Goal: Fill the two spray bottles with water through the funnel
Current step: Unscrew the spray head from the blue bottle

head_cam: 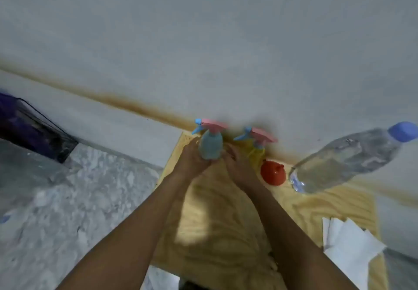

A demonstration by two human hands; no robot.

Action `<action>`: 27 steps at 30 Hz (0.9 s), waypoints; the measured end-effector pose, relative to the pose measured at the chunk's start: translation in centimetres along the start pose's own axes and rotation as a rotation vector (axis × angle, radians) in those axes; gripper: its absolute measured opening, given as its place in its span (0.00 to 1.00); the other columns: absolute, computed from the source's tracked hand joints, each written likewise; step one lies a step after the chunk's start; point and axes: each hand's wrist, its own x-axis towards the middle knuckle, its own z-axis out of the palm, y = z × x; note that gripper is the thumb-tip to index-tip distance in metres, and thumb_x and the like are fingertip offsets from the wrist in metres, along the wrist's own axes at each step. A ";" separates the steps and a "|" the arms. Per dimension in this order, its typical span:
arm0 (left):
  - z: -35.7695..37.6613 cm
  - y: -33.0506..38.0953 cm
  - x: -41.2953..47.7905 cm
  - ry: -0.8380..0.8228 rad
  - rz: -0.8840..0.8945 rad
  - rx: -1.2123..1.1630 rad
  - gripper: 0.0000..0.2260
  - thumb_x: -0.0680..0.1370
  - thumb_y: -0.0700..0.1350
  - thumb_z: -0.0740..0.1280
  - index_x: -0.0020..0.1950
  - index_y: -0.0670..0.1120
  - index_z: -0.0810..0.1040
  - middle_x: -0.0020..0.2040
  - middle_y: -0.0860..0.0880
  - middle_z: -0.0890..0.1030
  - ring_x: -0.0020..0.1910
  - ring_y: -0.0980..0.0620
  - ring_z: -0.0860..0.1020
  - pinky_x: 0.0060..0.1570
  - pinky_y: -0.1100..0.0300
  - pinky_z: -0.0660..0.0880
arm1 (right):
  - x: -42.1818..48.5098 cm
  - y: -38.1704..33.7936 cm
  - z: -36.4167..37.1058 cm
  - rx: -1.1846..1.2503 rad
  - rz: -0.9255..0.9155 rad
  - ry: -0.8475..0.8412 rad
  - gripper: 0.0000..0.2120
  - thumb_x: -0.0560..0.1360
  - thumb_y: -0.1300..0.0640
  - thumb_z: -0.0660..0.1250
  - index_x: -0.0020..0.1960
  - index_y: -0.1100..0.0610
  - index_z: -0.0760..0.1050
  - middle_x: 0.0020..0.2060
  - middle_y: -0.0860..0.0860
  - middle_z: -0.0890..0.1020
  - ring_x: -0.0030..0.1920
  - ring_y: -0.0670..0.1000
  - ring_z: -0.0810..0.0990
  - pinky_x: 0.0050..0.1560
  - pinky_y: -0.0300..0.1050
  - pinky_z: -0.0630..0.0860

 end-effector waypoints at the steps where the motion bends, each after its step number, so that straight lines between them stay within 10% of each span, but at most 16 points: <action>1: 0.3 -0.5 1.0 -0.004 0.019 -0.003 0.36 0.67 0.50 0.79 0.70 0.40 0.70 0.62 0.49 0.77 0.61 0.50 0.76 0.51 0.68 0.71 | 0.3 0.2 0.5 0.037 -0.010 0.019 0.13 0.82 0.56 0.59 0.66 0.52 0.74 0.59 0.46 0.80 0.58 0.43 0.78 0.57 0.33 0.72; 5: 1.5 -3.3 4.1 -0.076 -0.018 -0.023 0.42 0.63 0.59 0.78 0.74 0.54 0.66 0.70 0.54 0.74 0.67 0.54 0.74 0.64 0.60 0.73 | 1.1 0.7 1.5 0.043 -0.003 0.067 0.16 0.83 0.59 0.58 0.70 0.51 0.69 0.60 0.42 0.75 0.59 0.39 0.74 0.54 0.21 0.66; 12: 2.0 -3.1 4.7 -0.032 0.032 -0.114 0.32 0.69 0.39 0.78 0.71 0.45 0.71 0.65 0.45 0.77 0.63 0.48 0.76 0.56 0.67 0.70 | 2.1 0.5 2.2 0.001 0.017 0.045 0.23 0.82 0.49 0.58 0.75 0.54 0.64 0.71 0.50 0.72 0.70 0.47 0.71 0.71 0.52 0.68; 16: 0.8 -2.9 2.8 -0.017 0.098 -0.158 0.34 0.63 0.51 0.80 0.66 0.51 0.73 0.57 0.56 0.79 0.55 0.57 0.79 0.47 0.75 0.71 | 1.1 -0.6 2.1 0.021 -0.032 0.053 0.21 0.82 0.54 0.60 0.74 0.55 0.66 0.68 0.51 0.74 0.66 0.44 0.75 0.56 0.33 0.76; 27: -2.6 -1.1 -8.2 -0.098 0.150 -0.295 0.37 0.61 0.60 0.79 0.67 0.52 0.73 0.59 0.52 0.80 0.57 0.51 0.80 0.51 0.49 0.82 | -7.8 -3.5 2.1 0.123 -0.109 0.208 0.25 0.73 0.39 0.65 0.65 0.52 0.76 0.58 0.44 0.82 0.59 0.44 0.80 0.61 0.56 0.77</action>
